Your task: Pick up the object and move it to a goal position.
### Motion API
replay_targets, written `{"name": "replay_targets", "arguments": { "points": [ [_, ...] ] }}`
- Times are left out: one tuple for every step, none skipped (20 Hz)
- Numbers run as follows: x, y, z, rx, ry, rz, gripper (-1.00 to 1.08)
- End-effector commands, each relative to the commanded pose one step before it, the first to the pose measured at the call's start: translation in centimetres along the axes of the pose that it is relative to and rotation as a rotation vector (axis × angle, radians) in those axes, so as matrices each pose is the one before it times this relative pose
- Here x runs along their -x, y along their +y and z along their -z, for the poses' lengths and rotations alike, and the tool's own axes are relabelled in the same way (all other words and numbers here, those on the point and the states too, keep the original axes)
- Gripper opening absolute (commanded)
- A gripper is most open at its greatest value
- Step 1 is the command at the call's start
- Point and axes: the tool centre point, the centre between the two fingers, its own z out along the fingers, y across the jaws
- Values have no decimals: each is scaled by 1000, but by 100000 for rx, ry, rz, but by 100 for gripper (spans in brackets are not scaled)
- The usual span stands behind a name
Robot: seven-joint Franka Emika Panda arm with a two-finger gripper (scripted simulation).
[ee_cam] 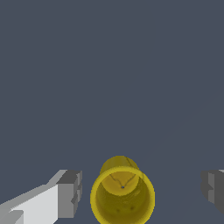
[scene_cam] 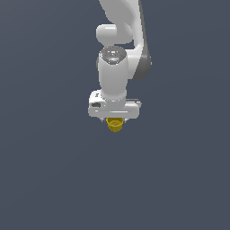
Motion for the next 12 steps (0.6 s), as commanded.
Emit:
{"name": "replay_targets", "arguments": {
  "points": [
    [0,1,0,0,0,0,28],
    [18,12,28,0,0,0,28],
    [17,103,-39,20,-196,-117,28],
    [45,136,0,18,-215,-142,28],
    [58,195,-9,23,-301,-227,28],
    [60,200,1,14,-277,-266,28],
    [40,145,7,0,-163,-234,28],
    [22,81,15,-10,-52,-175,28],
    [4,33,13,-15,26,-116,28],
    [-12,0,-18,0,0,0,28],
    [6,-48,-10,30,-66,206,28],
    [12,-4,-47,57,-219,251,28]
  ]
}}
